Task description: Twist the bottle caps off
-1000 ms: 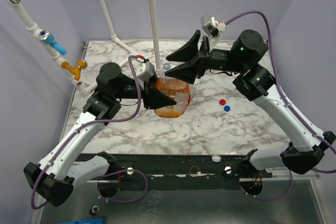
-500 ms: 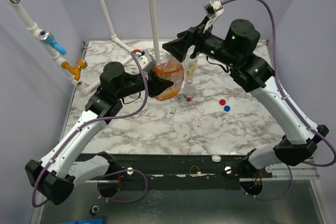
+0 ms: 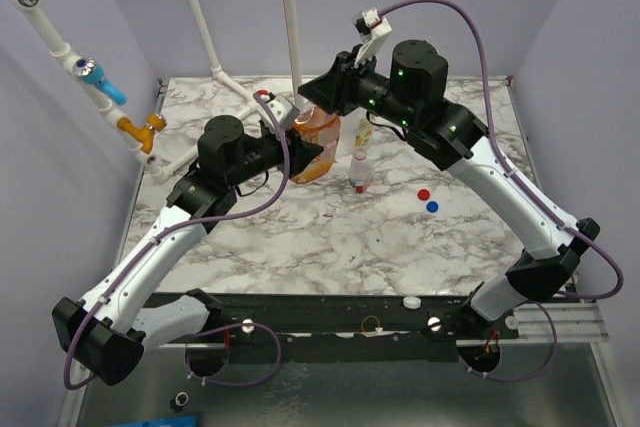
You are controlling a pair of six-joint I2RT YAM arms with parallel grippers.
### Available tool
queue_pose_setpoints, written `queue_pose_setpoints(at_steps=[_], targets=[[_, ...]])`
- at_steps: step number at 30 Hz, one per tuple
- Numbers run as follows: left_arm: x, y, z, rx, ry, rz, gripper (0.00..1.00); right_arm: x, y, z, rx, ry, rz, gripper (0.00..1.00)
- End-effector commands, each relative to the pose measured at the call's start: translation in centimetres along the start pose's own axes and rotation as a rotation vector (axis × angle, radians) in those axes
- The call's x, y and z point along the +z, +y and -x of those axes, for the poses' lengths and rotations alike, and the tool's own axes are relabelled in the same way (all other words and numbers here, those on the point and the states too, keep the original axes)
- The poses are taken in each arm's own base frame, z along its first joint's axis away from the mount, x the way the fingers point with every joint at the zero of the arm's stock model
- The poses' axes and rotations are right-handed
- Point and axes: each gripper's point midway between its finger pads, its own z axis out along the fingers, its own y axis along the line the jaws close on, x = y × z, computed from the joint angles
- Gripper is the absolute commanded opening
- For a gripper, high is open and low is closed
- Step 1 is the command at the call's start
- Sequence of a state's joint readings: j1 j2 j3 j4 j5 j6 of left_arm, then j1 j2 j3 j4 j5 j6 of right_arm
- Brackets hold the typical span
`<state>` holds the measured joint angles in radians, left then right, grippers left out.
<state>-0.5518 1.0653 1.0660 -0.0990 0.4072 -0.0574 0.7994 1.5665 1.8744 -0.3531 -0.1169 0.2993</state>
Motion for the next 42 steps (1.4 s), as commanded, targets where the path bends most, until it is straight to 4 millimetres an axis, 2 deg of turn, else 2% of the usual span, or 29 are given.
queue_pose_setpoints(at_steps=[1,4,7,9,12,13,15,18,21,23,26,29,30,31,35,38,42], targets=[[-0.2,0.3,0.5,0.024,-0.02,0.025,0.0,-0.5,0.0,1.2,0.011,-0.056,-0.017,0.16],[-0.3,0.0,0.5,0.017,-0.023,0.008,0.0,-0.5,0.2,1.1,0.017,-0.055,-0.006,0.01],[-0.4,-1.3,0.7,0.006,-0.028,-0.058,0.0,-0.9,0.8,1.1,0.004,-0.054,0.029,0.01],[-0.8,-3.0,1.0,-0.006,-0.03,-0.147,0.0,-1.5,2.0,1.1,-0.029,-0.058,0.099,0.0],[-2.1,-6.8,1.4,-0.035,-0.025,-0.352,0.0,-3.9,5.6,1.2,-0.107,-0.082,0.317,0.01],[-2.8,-8.3,1.5,-0.046,-0.017,-0.439,0.0,-5.3,7.0,1.2,-0.137,-0.097,0.403,0.01],[-4.1,-10.7,2.0,-0.08,-0.003,-0.586,0.0,-7.9,8.9,1.0,-0.167,-0.123,0.548,0.01],[-6.2,-13.1,2.5,-0.12,0.029,-0.755,0.0,-11.3,10.6,1.2,-0.197,-0.153,0.719,0.01],[-7.2,-14.1,2.7,-0.137,0.052,-0.829,0.0,-13.4,11.9,0.0,-0.202,-0.076,0.882,0.01],[-7.4,-14.2,2.6,-0.138,0.057,-0.843,0.0,-14.1,12.3,-0.7,-0.198,-0.031,0.95,0.01],[-7.3,-14.2,2.4,-0.136,0.057,-0.841,0.0,-13.9,12.2,-1.4,-0.189,-0.003,0.968,0.01],[-6.9,-13.8,2.4,-0.127,0.047,-0.814,0.0,-13.4,11.8,-1.2,-0.186,-0.012,0.913,0.01],[-6.8,-13.6,2.4,-0.121,0.042,-0.802,0.0,-12.9,11.3,-0.8,-0.186,-0.025,0.864,0.06],[-6.5,-13.3,2.3,-0.114,0.038,-0.779,0.0,-12.3,10.7,-0.3,-0.187,-0.046,0.801,0.17],[-4.4,-10.8,1.8,-0.073,0.016,-0.614,0.0,-8.9,5.9,2.5,-0.123,-0.116,0.422,0.74],[-2.8,-8.3,1.5,-0.018,-0.003,-0.461,0.0,-7.8,3.6,3.5,-0.085,-0.138,0.271,0.97],[-1.4,-4.7,1.5,0.054,-0.025,-0.264,0.0,-6.8,1.6,3.5,-0.042,-0.138,0.153,1.0]])
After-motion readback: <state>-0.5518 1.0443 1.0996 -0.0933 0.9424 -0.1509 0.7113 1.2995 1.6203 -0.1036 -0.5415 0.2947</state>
